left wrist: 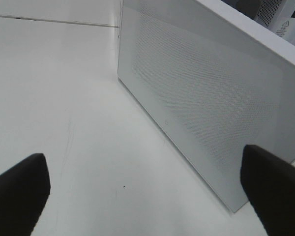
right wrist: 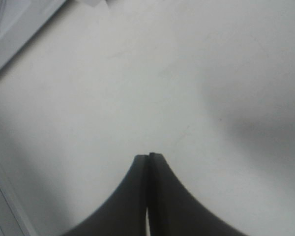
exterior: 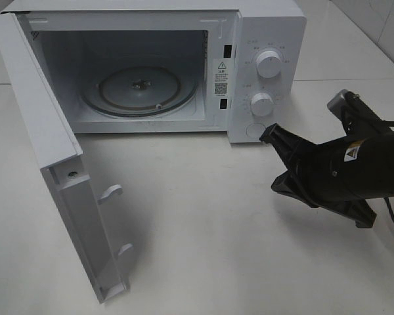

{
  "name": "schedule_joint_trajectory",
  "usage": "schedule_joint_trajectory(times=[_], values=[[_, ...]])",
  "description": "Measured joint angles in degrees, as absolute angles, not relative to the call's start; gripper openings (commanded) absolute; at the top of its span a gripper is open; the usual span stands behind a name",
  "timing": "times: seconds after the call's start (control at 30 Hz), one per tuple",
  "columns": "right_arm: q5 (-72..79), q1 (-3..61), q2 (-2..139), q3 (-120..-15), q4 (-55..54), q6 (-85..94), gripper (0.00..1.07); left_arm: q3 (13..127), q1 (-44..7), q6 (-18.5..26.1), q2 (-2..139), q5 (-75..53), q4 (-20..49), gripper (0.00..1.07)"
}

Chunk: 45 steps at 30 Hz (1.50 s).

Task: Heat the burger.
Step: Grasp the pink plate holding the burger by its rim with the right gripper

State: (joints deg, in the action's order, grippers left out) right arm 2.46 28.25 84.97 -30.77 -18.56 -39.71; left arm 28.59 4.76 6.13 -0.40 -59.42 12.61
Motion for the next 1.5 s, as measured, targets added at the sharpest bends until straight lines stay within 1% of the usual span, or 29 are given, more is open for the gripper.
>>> schedule_joint_trajectory(times=[0.13,0.2,0.23,0.27,0.3,0.37,0.5,0.57,0.7,0.73,0.8,0.83,0.9,0.97,1.0,1.03,1.07,1.1,1.13,1.17,1.2,1.23,1.27,1.3,1.33,1.37,1.4,1.47,1.5], values=[[-3.9,28.25,84.68,-33.29,-18.56,-32.31,0.02,28.59,4.76,6.13,-0.4,-59.42,12.61,0.98],[-10.6,28.25,84.57,-36.04,-18.56,-24.64,0.03,28.59,4.76,6.13,-0.4,-59.42,12.61,0.98],[-10.6,28.25,84.57,-36.04,-18.56,-24.64,0.03,28.59,4.76,6.13,-0.4,-59.42,12.61,0.98],[-15.64,28.25,84.51,-37.99,-18.56,-19.71,0.04,28.59,4.76,6.13,-0.4,-59.42,12.61,0.98],[-15.64,28.25,84.51,-37.99,-18.56,-19.71,0.04,28.59,4.76,6.13,-0.4,-59.42,12.61,0.98],[-21.94,28.25,84.45,-40.34,-18.51,-11.52,0.05,28.59,4.76,6.13,-0.4,-59.42,12.61,0.98],[-27.22,28.25,84.45,-42.28,-17.59,-4.13,0.06,28.59,4.76,6.13,-0.4,-59.42,12.61,0.98],[-32.37,28.25,84.45,-44.12,-15.36,0.8,0.07,28.59,4.76,6.13,-0.4,-59.42,12.61,0.98],[-36.38,28.25,84.45,-45.44,-11.46,3.44,0.08,28.59,4.76,6.13,-0.4,-59.42,12.61,0.98],[-39.59,28.25,84.45,-46.52,-7.28,4.41,0.09,28.59,4.76,6.13,-0.4,-59.42,12.61,0.98],[-40.97,28.25,84.45,-46.98,-5.44,4.64,0.1,28.59,4.76,6.13,-0.4,-59.42,12.61,0.98],[-44.86,28.25,84.45,-48.3,-0.92,4.76,0.11,28.59,4.76,6.13,-0.4,-59.42,12.61,0.98],[-46.93,28.25,84.45,-48.99,1.2,4.76,0.13,28.59,4.76,6.13,-0.4,-59.42,12.61,0.98],[-52.02,28.25,84.45,-50.71,5.61,4.76,0.22,28.59,4.76,6.13,-0.4,-59.42,12.61,0.98],[-52.02,28.25,84.45,-50.71,5.61,4.76,0.22,28.59,4.76,6.13,-0.4,-59.42,12.61,0.98],[-54.2,28.13,84.45,-51.62,7.1,4.76,0.35,28.59,4.76,6.13,-0.4,-59.42,12.61,0.98],[-54.95,27.73,84.45,-52.02,7.33,4.76,0.42,28.59,4.76,6.13,-0.4,-59.42,12.61,0.98],[-54.95,27.73,84.45,-52.02,7.33,4.76,0.42,28.59,4.76,6.13,-0.4,-59.42,12.61,0.98],[-55.86,26.64,84.17,-52.6,7.33,4.76,0.61,28.59,4.76,6.13,-0.4,-59.42,12.61,0.98],[-55.98,26.01,83.82,-52.6,7.33,4.76,0.7,28.59,4.76,6.13,-0.4,-59.42,12.61,0.98],[-55.98,26.01,83.82,-52.6,7.33,4.76,0.7,28.59,4.76,6.13,-0.4,-59.42,12.61,0.98],[-56.21,24.35,82.96,-52.6,7.33,4.7,0.89,28.59,4.76,6.13,-0.4,-59.42,12.61,0.98],[-56.21,24.35,82.96,-52.6,7.33,4.7,0.89,28.59,4.76,6.13,-0.4,-59.42,12.61,0.98],[-56.38,22.63,82.1,-52.6,7.39,4.64,1.01,28.59,4.76,6.13,-0.4,-59.42,12.61,0.98],[-56.49,21.66,81.7,-52.6,7.51,4.64,1.03,28.59,4.76,6.13,-0.4,-59.42,12.61,0.98],[-56.49,21.66,81.7,-52.6,7.51,4.64,1.03,28.59,4.76,6.13,-0.4,-59.42,12.61,0.98],[-56.84,19.77,81.13,-52.6,7.85,4.64,1.02,28.59,4.76,6.13,-0.4,-59.42,12.61,0.98],[-57.07,18.96,81.07,-52.6,7.96,4.58,1.02,28.59,4.76,6.13,-0.4,-59.42,12.61,0.98],[-57.58,17.36,81.07,-52.6,8.14,4.58,1.01,28.59,4.76,6.13,-0.4,-59.42,12.61,0.98]])
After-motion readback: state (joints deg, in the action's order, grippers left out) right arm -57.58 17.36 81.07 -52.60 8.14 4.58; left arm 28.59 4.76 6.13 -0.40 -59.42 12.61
